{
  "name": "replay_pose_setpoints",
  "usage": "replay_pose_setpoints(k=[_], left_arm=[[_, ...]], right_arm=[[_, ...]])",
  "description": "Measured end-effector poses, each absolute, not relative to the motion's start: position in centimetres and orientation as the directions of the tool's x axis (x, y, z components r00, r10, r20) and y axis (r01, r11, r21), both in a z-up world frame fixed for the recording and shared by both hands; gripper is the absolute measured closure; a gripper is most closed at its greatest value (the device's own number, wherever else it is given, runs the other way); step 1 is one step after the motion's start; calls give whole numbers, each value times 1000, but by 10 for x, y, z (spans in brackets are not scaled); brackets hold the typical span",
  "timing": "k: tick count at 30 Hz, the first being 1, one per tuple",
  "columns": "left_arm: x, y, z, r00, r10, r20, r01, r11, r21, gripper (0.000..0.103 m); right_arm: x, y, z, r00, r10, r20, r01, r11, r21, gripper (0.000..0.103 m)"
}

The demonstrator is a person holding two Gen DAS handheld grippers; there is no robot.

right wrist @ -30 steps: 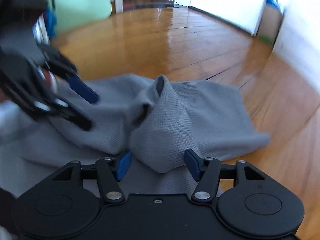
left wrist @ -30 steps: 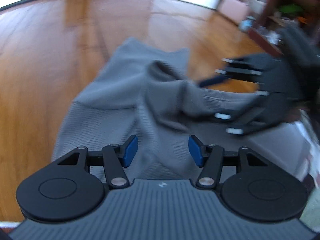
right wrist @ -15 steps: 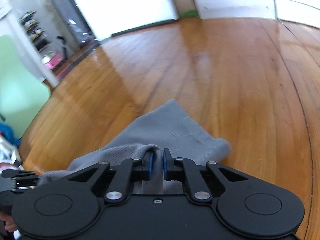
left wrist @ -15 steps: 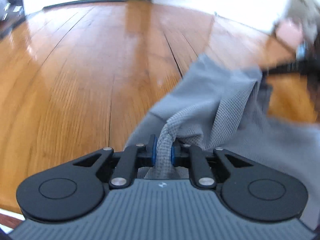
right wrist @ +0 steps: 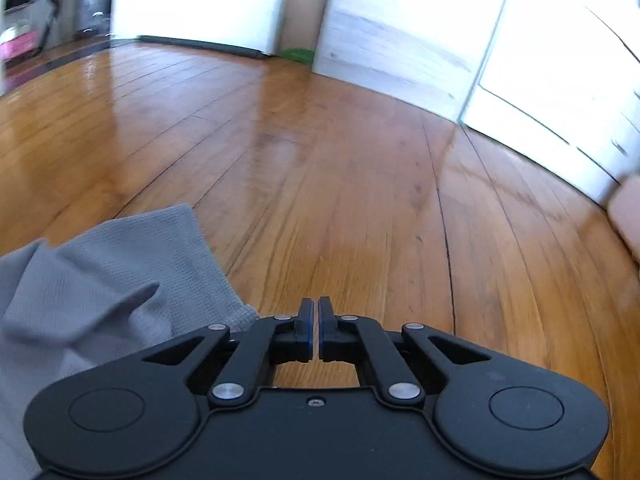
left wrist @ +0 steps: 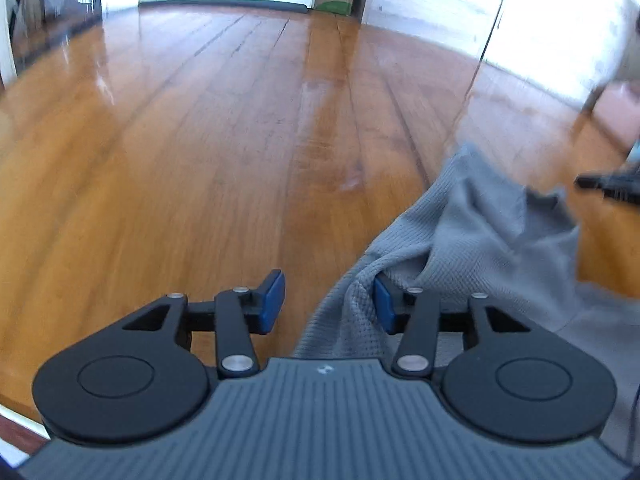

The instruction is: Fold clothes

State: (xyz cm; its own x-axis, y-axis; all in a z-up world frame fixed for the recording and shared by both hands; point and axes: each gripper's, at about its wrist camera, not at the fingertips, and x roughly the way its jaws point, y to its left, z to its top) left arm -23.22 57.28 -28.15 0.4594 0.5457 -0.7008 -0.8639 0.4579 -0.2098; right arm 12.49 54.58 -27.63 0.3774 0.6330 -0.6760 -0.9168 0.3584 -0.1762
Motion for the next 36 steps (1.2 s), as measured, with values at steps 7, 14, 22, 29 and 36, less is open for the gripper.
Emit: replay_pose_setpoints(k=[7,14,22,29,36], left_arm=[[-243,579,-286,518,519,-680,-839,461,-288,59],[-251,587,-286,544,517,-661,-831,442,-338,59],[-246,584,-288,615,450,-648,-779,473,-411,59],[-238,581,-294,572,405,-713,-791,502,-350,59],[-218,572,-298,549,364,-752,-767,577,-280,59]], right_arm=[[71,554,-259,-77,709,-701,-996,-90,18,55],[30,601,-277,-233,423,-875,-950,-292,111,41],[67,631,-289,-299,427,-853,-948,-32,317,101],[90,630,-267,-235,524,-819,-954,36,297,101],[117,629,-289,-296,563,-772,-892,127,434,84]])
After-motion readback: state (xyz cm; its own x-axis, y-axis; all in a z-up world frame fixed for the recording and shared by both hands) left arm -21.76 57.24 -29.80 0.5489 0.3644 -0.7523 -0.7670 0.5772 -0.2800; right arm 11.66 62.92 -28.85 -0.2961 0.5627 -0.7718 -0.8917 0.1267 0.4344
